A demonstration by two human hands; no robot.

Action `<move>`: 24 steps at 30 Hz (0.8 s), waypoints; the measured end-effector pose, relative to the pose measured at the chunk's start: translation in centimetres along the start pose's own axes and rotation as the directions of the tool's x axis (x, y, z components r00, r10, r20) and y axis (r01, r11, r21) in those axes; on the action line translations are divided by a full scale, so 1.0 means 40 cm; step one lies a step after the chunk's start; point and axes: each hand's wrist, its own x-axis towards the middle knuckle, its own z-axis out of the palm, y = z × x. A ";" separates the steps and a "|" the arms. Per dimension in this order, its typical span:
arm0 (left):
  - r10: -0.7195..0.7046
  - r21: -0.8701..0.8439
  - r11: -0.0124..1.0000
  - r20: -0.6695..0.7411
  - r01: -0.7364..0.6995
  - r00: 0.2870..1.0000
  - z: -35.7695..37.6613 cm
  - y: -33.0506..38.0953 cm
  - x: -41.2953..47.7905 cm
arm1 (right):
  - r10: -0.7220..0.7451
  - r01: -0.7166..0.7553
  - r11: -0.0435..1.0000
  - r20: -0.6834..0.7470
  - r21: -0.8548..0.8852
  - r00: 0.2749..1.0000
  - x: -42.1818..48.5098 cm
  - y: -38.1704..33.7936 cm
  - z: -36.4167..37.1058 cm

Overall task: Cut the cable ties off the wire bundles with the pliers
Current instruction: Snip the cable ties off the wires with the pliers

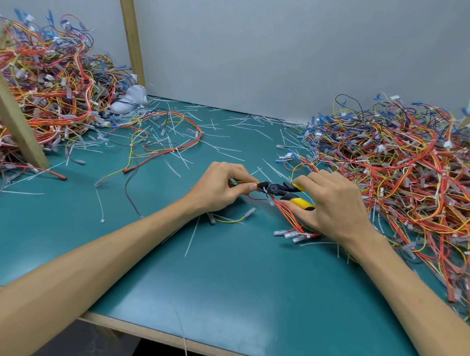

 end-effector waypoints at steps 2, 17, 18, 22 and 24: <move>0.005 -0.001 1.000 -0.005 -0.005 1.000 0.000 0.001 0.000 | -0.007 0.006 1.000 -0.009 -0.018 1.000 0.000 0.001 -0.001; 0.014 -0.019 1.000 0.011 -0.014 1.000 0.002 -0.001 -0.001 | 0.030 -0.030 0.997 0.002 0.071 1.000 -0.005 -0.016 -0.005; 0.011 -0.017 1.000 0.015 -0.010 1.000 0.002 -0.001 -0.002 | 0.034 -0.035 0.996 0.007 0.080 0.999 -0.006 -0.016 -0.004; 0.004 -0.013 1.000 0.012 -0.004 1.000 0.001 -0.004 -0.001 | 0.058 -0.058 0.995 0.004 0.080 0.998 -0.005 -0.014 0.002; 0.005 -0.013 1.000 0.007 -0.005 1.000 0.000 -0.002 0.001 | 0.069 -0.067 0.995 -0.013 0.076 0.998 -0.005 -0.014 0.005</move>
